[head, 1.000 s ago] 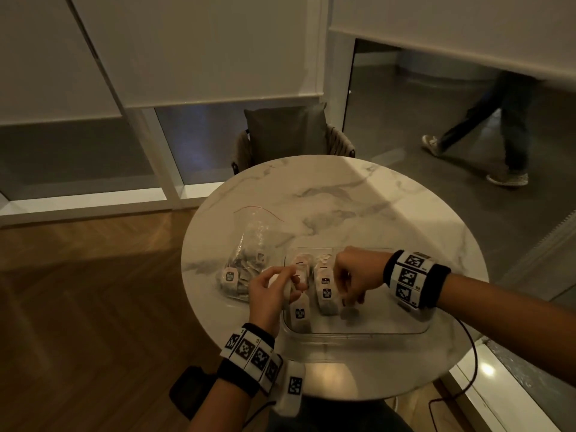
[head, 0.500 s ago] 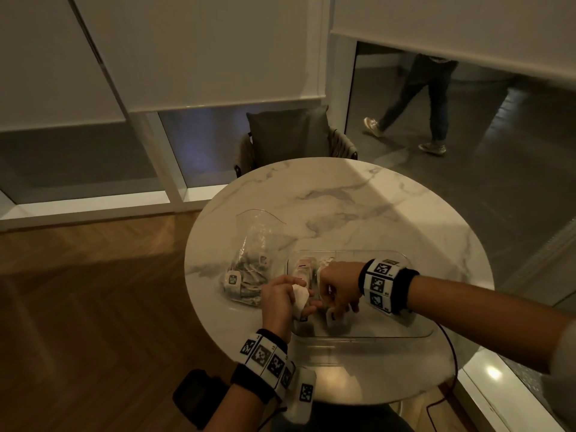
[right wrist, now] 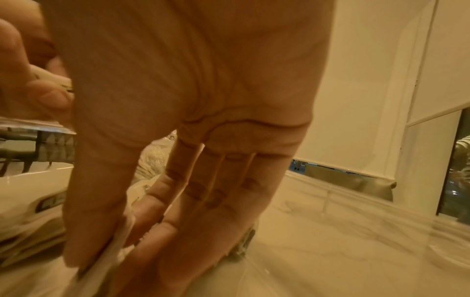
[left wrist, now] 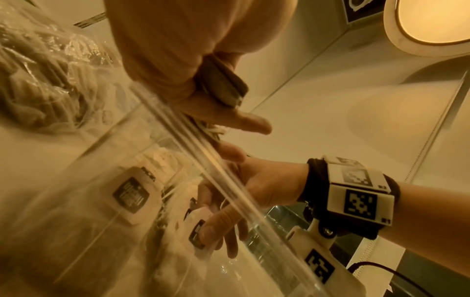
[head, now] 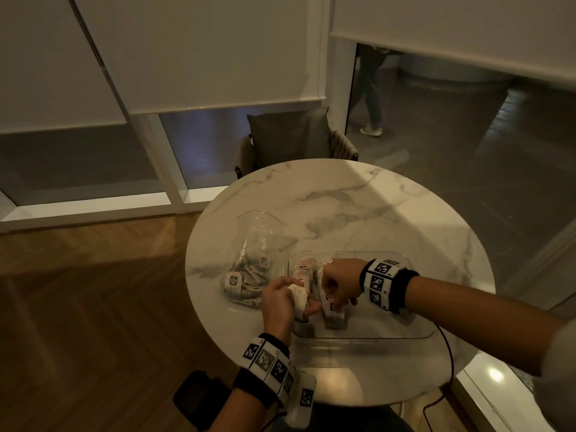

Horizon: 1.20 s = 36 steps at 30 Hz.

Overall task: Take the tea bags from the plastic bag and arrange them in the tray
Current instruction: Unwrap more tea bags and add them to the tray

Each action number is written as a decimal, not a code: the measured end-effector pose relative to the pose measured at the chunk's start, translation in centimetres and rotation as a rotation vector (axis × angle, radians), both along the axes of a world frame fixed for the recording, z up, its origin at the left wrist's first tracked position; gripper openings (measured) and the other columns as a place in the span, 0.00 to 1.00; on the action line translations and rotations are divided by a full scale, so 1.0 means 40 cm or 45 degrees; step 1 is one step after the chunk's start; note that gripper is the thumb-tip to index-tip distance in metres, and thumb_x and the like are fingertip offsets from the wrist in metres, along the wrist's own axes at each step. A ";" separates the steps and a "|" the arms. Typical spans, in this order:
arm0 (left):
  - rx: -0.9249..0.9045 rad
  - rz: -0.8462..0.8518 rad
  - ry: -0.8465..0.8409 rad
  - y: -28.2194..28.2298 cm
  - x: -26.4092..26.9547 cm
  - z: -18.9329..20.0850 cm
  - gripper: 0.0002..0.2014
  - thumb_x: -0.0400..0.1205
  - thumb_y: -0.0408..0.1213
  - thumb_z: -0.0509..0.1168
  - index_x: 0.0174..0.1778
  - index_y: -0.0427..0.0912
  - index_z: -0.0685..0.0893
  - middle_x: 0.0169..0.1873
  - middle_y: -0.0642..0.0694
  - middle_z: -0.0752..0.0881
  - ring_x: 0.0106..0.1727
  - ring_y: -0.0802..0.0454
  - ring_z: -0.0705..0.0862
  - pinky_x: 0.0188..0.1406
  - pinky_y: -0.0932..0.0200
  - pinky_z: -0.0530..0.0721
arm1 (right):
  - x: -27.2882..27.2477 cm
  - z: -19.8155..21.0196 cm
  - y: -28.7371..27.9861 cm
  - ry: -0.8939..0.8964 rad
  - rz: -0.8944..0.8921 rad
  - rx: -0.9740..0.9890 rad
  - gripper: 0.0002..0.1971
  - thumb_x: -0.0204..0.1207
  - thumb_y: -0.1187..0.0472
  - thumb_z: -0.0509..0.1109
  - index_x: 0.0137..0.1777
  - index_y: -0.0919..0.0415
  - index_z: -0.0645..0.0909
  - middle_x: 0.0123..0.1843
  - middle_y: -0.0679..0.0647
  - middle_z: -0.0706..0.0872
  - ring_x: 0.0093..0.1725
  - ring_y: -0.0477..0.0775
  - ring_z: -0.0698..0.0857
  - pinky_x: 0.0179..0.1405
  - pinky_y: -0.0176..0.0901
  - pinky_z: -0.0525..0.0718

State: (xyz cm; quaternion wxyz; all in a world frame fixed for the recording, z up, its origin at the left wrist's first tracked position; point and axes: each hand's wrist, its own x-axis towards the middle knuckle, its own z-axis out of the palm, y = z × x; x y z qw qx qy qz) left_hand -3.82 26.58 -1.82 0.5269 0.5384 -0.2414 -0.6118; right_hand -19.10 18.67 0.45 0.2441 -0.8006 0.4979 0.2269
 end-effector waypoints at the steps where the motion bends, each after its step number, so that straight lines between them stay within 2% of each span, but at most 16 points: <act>1: 0.001 0.000 0.004 0.000 0.001 0.002 0.17 0.70 0.13 0.44 0.37 0.29 0.77 0.25 0.32 0.78 0.15 0.41 0.77 0.21 0.55 0.81 | 0.000 -0.001 -0.001 -0.003 -0.002 -0.009 0.09 0.70 0.56 0.81 0.39 0.55 0.82 0.43 0.57 0.92 0.35 0.54 0.91 0.43 0.49 0.90; 3: 0.015 0.002 0.020 0.000 0.001 0.006 0.18 0.70 0.13 0.44 0.38 0.29 0.77 0.25 0.33 0.78 0.16 0.41 0.78 0.21 0.54 0.83 | 0.002 0.000 -0.004 -0.021 -0.011 -0.044 0.10 0.70 0.55 0.82 0.38 0.54 0.82 0.39 0.53 0.91 0.33 0.53 0.91 0.42 0.48 0.90; 7: 0.000 0.000 0.049 0.003 -0.001 0.010 0.18 0.68 0.13 0.43 0.39 0.29 0.76 0.26 0.33 0.76 0.16 0.43 0.76 0.30 0.50 0.80 | 0.001 0.009 -0.010 -0.069 -0.009 -0.077 0.12 0.68 0.51 0.82 0.42 0.57 0.85 0.37 0.50 0.88 0.32 0.52 0.90 0.41 0.47 0.89; 11: -0.032 -0.019 0.002 0.004 0.002 -0.001 0.17 0.68 0.14 0.44 0.40 0.30 0.76 0.28 0.32 0.77 0.17 0.43 0.76 0.24 0.54 0.80 | -0.016 0.019 -0.011 -0.198 -0.059 -0.086 0.12 0.67 0.53 0.83 0.45 0.57 0.86 0.36 0.48 0.86 0.29 0.50 0.89 0.41 0.49 0.89; 13: -0.063 -0.049 -0.001 0.010 0.004 0.001 0.17 0.66 0.16 0.47 0.43 0.29 0.77 0.30 0.30 0.77 0.19 0.41 0.78 0.24 0.55 0.80 | -0.028 0.034 -0.007 -0.308 -0.107 -0.119 0.12 0.68 0.53 0.83 0.45 0.56 0.86 0.38 0.49 0.88 0.30 0.50 0.89 0.42 0.50 0.90; 15: -0.109 -0.083 0.022 0.013 0.008 -0.004 0.20 0.67 0.15 0.47 0.51 0.28 0.77 0.34 0.26 0.80 0.27 0.36 0.83 0.29 0.50 0.86 | -0.039 0.055 0.006 -0.485 -0.210 -0.135 0.11 0.69 0.55 0.82 0.46 0.57 0.86 0.39 0.53 0.90 0.31 0.53 0.90 0.38 0.46 0.90; 17: -0.167 -0.119 0.036 0.013 0.009 -0.017 0.24 0.70 0.13 0.47 0.58 0.31 0.77 0.40 0.24 0.84 0.38 0.30 0.87 0.37 0.42 0.89 | -0.045 0.073 0.030 -0.716 -0.361 -0.107 0.10 0.70 0.57 0.82 0.47 0.59 0.88 0.39 0.56 0.91 0.31 0.53 0.90 0.34 0.42 0.89; 19: -0.258 -0.191 0.005 0.012 0.006 -0.030 0.26 0.68 0.17 0.54 0.60 0.42 0.78 0.51 0.25 0.86 0.48 0.25 0.87 0.48 0.30 0.88 | -0.049 0.080 0.066 -0.923 -0.500 -0.084 0.09 0.70 0.56 0.81 0.47 0.60 0.89 0.40 0.57 0.91 0.31 0.53 0.90 0.34 0.43 0.89; 20: -0.303 -0.230 -0.023 0.011 0.003 -0.037 0.28 0.66 0.20 0.58 0.59 0.47 0.79 0.56 0.28 0.85 0.52 0.26 0.87 0.48 0.28 0.87 | -0.050 0.078 0.085 -1.002 -0.554 -0.089 0.09 0.70 0.56 0.81 0.47 0.59 0.89 0.40 0.57 0.91 0.32 0.53 0.90 0.35 0.44 0.90; 22: -0.354 -0.301 -0.067 0.016 -0.005 -0.039 0.30 0.65 0.22 0.61 0.61 0.51 0.77 0.60 0.33 0.84 0.52 0.34 0.88 0.38 0.41 0.90 | -0.051 0.062 0.125 -1.101 -0.664 -0.101 0.09 0.71 0.58 0.81 0.49 0.59 0.90 0.42 0.57 0.91 0.34 0.52 0.90 0.35 0.43 0.90; 23: -0.374 -0.340 -0.071 0.019 -0.009 -0.040 0.31 0.65 0.22 0.62 0.63 0.51 0.76 0.60 0.35 0.84 0.52 0.36 0.88 0.36 0.45 0.89 | -0.051 0.053 0.145 -1.132 -0.725 -0.107 0.09 0.71 0.59 0.81 0.50 0.59 0.90 0.43 0.56 0.90 0.34 0.50 0.90 0.33 0.39 0.88; 25: -0.445 -0.411 -0.052 0.028 -0.016 -0.040 0.32 0.67 0.21 0.64 0.67 0.48 0.74 0.61 0.35 0.83 0.55 0.33 0.88 0.44 0.39 0.90 | -0.051 0.037 0.182 -1.188 -0.823 -0.133 0.09 0.72 0.59 0.80 0.50 0.59 0.89 0.42 0.54 0.89 0.32 0.45 0.89 0.29 0.31 0.82; 27: -0.520 -0.433 -0.062 0.036 -0.016 -0.039 0.31 0.70 0.21 0.67 0.68 0.46 0.73 0.61 0.37 0.84 0.57 0.34 0.87 0.51 0.34 0.88 | -0.055 0.024 0.200 -1.226 -0.857 -0.165 0.08 0.71 0.60 0.80 0.49 0.60 0.89 0.40 0.55 0.89 0.31 0.44 0.88 0.27 0.27 0.78; 31: -0.566 -0.497 -0.030 0.040 -0.012 -0.033 0.30 0.76 0.18 0.70 0.70 0.45 0.72 0.62 0.32 0.82 0.58 0.32 0.87 0.53 0.37 0.88 | -0.062 0.007 0.203 -1.211 -0.871 -0.200 0.06 0.68 0.65 0.82 0.43 0.64 0.89 0.29 0.48 0.84 0.24 0.38 0.80 0.28 0.31 0.78; 34: -0.559 -0.480 0.026 0.040 -0.013 -0.031 0.29 0.76 0.21 0.71 0.71 0.44 0.74 0.65 0.33 0.80 0.61 0.30 0.85 0.52 0.40 0.88 | -0.067 0.012 0.214 -1.301 -0.911 -0.135 0.06 0.71 0.65 0.80 0.44 0.66 0.87 0.23 0.52 0.84 0.18 0.43 0.78 0.20 0.34 0.76; 36: -0.494 -0.442 0.099 0.039 -0.014 -0.028 0.25 0.78 0.26 0.71 0.70 0.42 0.77 0.66 0.36 0.81 0.60 0.30 0.86 0.52 0.40 0.88 | -0.071 0.022 0.218 -1.400 -0.938 -0.142 0.06 0.74 0.63 0.78 0.45 0.65 0.86 0.23 0.58 0.85 0.17 0.49 0.80 0.19 0.35 0.75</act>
